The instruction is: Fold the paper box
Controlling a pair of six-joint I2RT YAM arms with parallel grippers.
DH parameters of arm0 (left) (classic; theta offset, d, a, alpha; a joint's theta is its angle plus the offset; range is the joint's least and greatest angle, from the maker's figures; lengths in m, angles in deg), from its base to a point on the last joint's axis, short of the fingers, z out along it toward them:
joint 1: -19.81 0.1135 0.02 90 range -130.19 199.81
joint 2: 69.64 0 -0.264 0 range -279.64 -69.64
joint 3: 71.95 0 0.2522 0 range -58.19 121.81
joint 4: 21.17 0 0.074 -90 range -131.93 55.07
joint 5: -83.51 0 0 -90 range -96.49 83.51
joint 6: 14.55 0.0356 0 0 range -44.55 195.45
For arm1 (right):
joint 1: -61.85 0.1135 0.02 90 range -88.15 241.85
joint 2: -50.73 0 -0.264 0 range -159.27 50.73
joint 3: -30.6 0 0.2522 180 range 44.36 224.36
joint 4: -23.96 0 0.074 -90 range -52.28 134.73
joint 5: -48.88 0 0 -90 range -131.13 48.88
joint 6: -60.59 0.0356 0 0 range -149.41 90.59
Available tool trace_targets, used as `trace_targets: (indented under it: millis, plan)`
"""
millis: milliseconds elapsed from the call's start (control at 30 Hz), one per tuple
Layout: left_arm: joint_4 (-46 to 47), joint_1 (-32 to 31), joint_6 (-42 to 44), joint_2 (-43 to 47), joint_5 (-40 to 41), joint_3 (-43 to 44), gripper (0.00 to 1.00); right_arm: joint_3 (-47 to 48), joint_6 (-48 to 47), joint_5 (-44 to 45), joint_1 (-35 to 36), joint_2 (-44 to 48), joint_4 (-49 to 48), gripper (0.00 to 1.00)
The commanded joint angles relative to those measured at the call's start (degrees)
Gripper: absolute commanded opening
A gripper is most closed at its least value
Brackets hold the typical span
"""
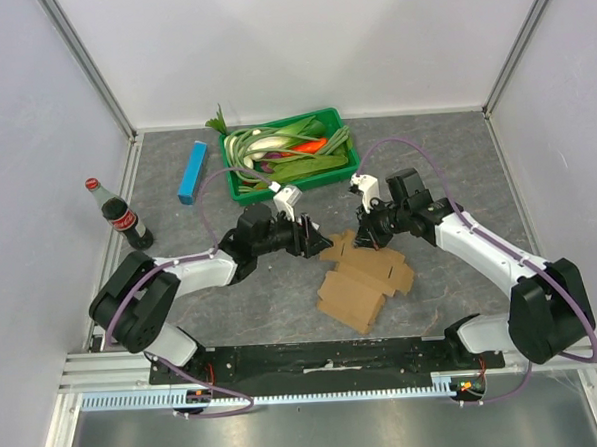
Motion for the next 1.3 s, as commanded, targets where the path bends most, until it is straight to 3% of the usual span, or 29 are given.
trace_targets:
  millis: [0, 200, 333, 400, 500, 633, 1000, 1067, 1133, 1200, 1233, 1267]
  plan:
    - [12.03, -0.72, 1.37, -2.77, -5.53, -0.70, 0.60, 1.01, -2.10, -0.29, 0.43, 1.98, -3.28, 0.00]
    - [11.07, -2.56, 5.14, -2.78, 2.86, -1.92, 0.28, 2.24, -2.19, 2.94, 1.74, -0.13, -3.20, 0.01]
    - [12.81, -4.41, 7.17, -0.84, 11.41, -4.82, 0.17, 3.29, -0.61, 9.01, 2.36, -0.04, -2.49, 0.29]
    - [14.31, -4.50, 7.87, -0.40, 12.91, -6.66, 0.10, 3.38, -0.26, 10.60, 2.53, 0.40, -2.14, 0.34]
    - [18.79, -4.41, 8.40, -0.75, 12.74, -8.51, 0.09, 3.29, -0.43, 12.01, 2.71, 0.22, -2.06, 0.36]
    - [20.81, -4.41, 7.62, -1.54, 11.87, -9.30, 0.08, 2.68, -0.96, 11.49, 4.02, -1.27, -2.49, 0.29]
    - [26.88, -4.50, 8.84, -0.84, 9.75, -12.03, 0.06, 1.27, -2.01, 12.10, 5.43, -3.47, -5.57, 0.34]
    - [26.80, -4.41, 8.84, -0.58, 9.93, -12.03, 0.05, 0.92, -2.10, 12.19, 5.96, -3.56, -6.09, 0.31]
    - [25.58, -4.50, 8.84, -0.49, 10.10, -11.68, 0.06, -0.13, -2.01, 13.15, 6.66, -2.68, -7.32, 0.17]
    - [20.94, -4.41, 6.84, 1.43, 12.28, -9.85, 0.14, -0.92, -2.19, 16.30, 7.80, -1.11, -8.38, 0.05]
    - [13.16, -4.32, 6.04, 2.49, 13.60, -8.62, 0.22, -1.10, -2.80, 20.67, 9.72, -0.49, -8.56, 0.02]
    - [10.74, -4.41, 5.34, 3.80, 14.23, -8.00, 0.40, -1.28, -3.41, 22.89, 10.79, 0.04, -8.56, 0.00]
